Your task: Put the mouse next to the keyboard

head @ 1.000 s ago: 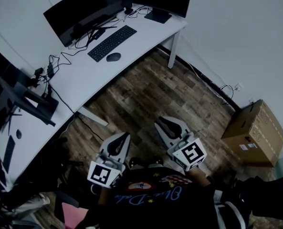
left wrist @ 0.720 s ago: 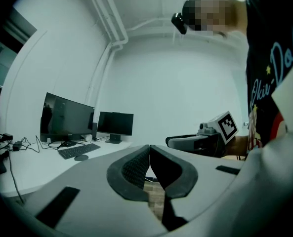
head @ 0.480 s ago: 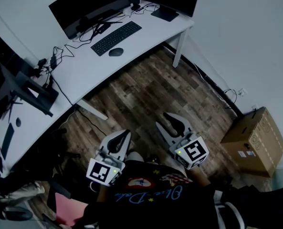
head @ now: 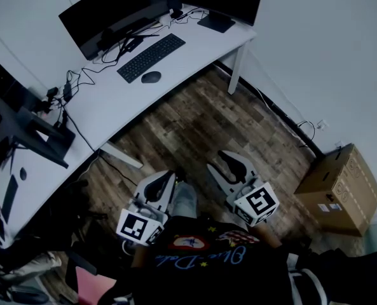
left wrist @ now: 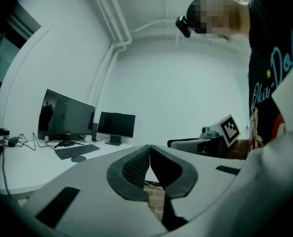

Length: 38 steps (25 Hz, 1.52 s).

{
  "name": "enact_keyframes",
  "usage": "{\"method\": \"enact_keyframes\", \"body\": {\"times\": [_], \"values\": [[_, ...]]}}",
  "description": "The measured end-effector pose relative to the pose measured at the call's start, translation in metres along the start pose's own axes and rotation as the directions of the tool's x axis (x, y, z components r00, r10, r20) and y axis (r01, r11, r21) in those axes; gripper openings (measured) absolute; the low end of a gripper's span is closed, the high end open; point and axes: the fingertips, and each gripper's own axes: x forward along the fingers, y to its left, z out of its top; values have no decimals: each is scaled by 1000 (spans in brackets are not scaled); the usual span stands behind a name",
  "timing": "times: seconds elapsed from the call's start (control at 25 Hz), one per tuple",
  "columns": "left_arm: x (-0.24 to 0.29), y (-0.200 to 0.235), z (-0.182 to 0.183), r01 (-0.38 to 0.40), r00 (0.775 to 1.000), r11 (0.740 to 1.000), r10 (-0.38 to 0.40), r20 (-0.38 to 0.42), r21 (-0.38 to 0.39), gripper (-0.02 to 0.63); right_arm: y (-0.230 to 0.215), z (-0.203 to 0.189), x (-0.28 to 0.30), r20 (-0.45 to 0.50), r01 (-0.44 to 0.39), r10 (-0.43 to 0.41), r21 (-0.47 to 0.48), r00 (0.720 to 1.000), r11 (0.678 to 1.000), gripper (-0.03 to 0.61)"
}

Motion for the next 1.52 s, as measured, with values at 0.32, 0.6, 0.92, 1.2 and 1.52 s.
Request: {"method": "enact_keyframes", "body": {"times": [0.32,0.6,0.92,1.2,1.52], "values": [[56,48,15,62,997,998,-62,36,3,3,-44,11,48,-5,32,-32,-30,999,999,141],[97,112,32,107,994,994,-107,36,8,5,-65,24,119,-14,30,-30,-22,999,999,150],[124,198,41,110,993,994,-108,57,-30,5,-78,31,210,-56,-2,0,-35,998,999,164],[125,272,42,43,997,998,-39,68,-48,5,-81,26,284,-84,-71,65,-68,994,995,176],[124,317,35,-12,999,998,15,48,-64,5,-89,15,337,-132,-126,115,-74,985,989,183]]}}
